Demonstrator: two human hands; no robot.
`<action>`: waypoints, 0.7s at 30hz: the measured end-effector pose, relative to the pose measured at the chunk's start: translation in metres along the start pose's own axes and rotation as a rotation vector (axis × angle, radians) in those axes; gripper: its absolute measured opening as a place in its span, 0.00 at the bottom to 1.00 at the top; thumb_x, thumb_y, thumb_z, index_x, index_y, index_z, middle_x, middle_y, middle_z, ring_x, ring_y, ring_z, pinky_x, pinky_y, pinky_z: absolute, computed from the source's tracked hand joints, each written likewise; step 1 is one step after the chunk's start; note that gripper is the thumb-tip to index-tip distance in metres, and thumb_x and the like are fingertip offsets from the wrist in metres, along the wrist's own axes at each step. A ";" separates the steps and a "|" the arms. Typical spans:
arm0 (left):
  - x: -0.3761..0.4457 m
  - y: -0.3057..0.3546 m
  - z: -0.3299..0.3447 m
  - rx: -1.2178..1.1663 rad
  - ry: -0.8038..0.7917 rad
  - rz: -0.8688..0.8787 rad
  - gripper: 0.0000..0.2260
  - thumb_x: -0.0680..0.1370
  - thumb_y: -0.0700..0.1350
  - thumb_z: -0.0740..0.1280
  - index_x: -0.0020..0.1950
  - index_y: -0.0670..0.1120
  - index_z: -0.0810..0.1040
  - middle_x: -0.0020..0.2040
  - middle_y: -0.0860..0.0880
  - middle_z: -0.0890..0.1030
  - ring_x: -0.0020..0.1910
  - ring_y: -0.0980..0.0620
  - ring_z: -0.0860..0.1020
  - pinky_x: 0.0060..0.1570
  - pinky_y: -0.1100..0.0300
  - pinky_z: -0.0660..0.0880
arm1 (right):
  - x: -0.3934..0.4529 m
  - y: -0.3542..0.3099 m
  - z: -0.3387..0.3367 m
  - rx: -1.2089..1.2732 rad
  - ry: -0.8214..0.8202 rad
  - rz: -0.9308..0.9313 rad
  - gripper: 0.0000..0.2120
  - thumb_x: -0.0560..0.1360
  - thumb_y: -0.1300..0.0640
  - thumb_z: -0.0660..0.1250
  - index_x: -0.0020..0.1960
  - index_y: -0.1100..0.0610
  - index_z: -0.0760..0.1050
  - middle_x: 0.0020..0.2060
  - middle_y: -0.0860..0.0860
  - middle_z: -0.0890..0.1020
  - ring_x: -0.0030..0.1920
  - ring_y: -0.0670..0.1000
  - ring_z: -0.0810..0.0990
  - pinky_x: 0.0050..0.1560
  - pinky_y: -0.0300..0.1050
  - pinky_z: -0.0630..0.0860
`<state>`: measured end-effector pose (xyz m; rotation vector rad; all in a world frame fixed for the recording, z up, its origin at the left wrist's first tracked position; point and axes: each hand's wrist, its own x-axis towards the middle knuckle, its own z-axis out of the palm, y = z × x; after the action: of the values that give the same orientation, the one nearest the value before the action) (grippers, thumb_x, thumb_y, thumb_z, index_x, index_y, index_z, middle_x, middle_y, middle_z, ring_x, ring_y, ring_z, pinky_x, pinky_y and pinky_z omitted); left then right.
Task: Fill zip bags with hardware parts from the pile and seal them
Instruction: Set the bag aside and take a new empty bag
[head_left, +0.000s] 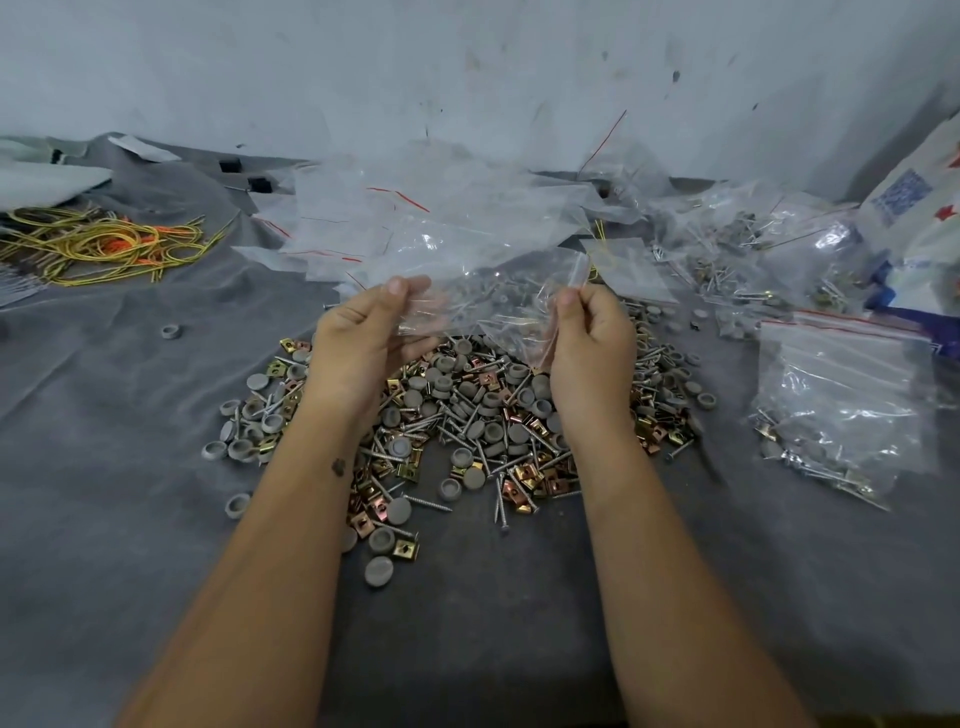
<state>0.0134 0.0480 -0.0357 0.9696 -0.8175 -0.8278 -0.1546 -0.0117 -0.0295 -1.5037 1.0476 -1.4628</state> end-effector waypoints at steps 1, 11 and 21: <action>0.000 0.000 0.000 0.014 0.001 0.001 0.11 0.74 0.52 0.68 0.50 0.48 0.84 0.45 0.48 0.86 0.41 0.52 0.84 0.39 0.65 0.80 | 0.000 0.001 0.000 -0.014 0.003 -0.001 0.11 0.83 0.56 0.58 0.43 0.53 0.73 0.32 0.51 0.75 0.32 0.53 0.74 0.34 0.53 0.76; -0.002 -0.002 0.000 0.209 0.125 0.109 0.05 0.79 0.45 0.67 0.50 0.47 0.82 0.31 0.51 0.83 0.28 0.59 0.78 0.29 0.68 0.74 | 0.003 0.004 0.000 -0.050 -0.002 0.026 0.11 0.82 0.55 0.59 0.48 0.60 0.76 0.29 0.46 0.70 0.28 0.45 0.66 0.34 0.53 0.72; 0.005 -0.003 -0.004 0.282 0.322 0.135 0.16 0.80 0.39 0.67 0.67 0.46 0.72 0.43 0.53 0.79 0.43 0.58 0.78 0.46 0.67 0.77 | 0.001 -0.002 -0.005 0.265 -0.282 0.158 0.09 0.79 0.64 0.63 0.45 0.57 0.81 0.33 0.56 0.82 0.28 0.51 0.79 0.29 0.40 0.75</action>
<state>0.0184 0.0440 -0.0390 1.2442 -0.7209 -0.4302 -0.1592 -0.0114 -0.0272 -1.3564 0.7528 -1.1863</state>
